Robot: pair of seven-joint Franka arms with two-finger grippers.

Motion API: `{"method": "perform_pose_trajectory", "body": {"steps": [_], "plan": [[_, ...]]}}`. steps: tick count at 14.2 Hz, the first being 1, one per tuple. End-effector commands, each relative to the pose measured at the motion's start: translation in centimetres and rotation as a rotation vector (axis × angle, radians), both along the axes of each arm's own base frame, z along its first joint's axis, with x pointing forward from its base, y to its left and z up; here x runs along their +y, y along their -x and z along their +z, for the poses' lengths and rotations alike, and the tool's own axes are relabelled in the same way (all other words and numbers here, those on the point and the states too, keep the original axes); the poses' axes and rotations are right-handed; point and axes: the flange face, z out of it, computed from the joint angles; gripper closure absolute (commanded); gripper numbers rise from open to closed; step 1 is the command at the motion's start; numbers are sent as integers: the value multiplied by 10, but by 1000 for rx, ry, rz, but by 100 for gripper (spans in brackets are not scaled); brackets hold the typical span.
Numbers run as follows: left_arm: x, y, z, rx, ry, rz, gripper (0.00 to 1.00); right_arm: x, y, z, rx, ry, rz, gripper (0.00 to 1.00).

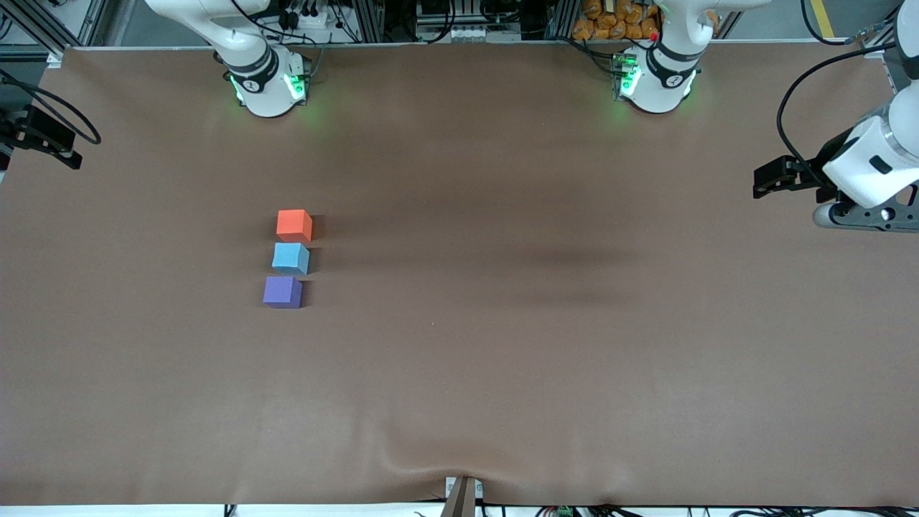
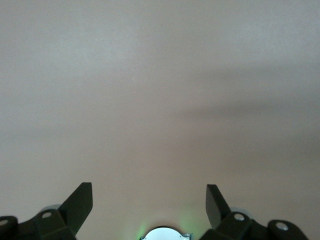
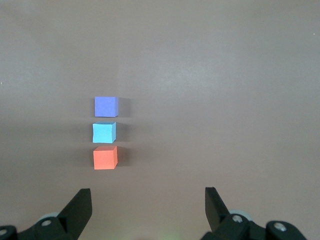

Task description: Place blue block between orange and purple blocks

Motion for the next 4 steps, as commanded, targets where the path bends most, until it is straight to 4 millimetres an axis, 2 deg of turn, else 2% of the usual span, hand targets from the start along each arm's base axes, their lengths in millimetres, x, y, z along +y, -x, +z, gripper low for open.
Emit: {"method": "perform_pose_trajectory", "body": {"steps": [1,4], "plan": [[1,-3,5,-16,-6,11,0,1,-1,5,1,-34,3,0],[2,-3,6,-23,-5,11,0,1,-1,4,5,-38,0,0]]}}
